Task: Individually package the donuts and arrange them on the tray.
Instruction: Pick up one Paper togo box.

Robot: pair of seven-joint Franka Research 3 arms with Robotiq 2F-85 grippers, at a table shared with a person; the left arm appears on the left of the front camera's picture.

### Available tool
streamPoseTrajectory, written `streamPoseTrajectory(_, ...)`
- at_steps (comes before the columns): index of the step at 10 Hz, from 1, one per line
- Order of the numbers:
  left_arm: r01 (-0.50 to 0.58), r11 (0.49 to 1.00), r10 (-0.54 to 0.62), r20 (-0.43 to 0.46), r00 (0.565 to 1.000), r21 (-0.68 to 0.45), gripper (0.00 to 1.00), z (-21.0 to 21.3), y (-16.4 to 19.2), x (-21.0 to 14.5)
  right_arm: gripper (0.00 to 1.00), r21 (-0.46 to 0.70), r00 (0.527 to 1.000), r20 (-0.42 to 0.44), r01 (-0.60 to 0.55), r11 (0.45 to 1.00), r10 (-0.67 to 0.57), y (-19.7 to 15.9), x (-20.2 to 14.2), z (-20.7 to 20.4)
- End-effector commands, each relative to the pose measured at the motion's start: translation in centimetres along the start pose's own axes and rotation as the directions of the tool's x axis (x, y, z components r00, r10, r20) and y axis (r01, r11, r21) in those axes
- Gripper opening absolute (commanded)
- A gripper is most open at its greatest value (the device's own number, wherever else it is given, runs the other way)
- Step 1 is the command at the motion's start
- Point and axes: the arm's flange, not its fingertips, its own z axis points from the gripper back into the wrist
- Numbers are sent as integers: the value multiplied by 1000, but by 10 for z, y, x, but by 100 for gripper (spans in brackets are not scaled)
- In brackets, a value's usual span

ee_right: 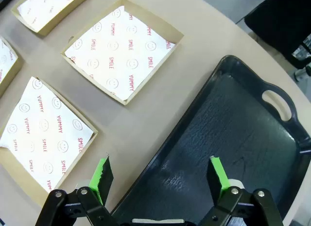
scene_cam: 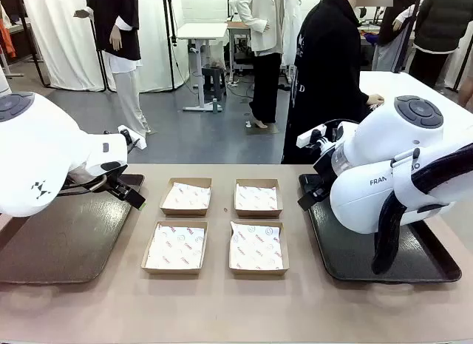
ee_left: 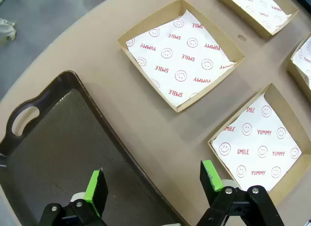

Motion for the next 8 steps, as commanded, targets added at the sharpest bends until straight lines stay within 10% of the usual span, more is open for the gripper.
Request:
streamPoseTrajectory(1,0,1000,0,0,1000,0,100,0,0,0,100,0,1000,0,0,1000,0,0,0,0)
streamPoseTrajectory(8,0,1000,0,0,1000,0,100,0,0,0,100,0,1000,0,0,1000,0,0,0,0)
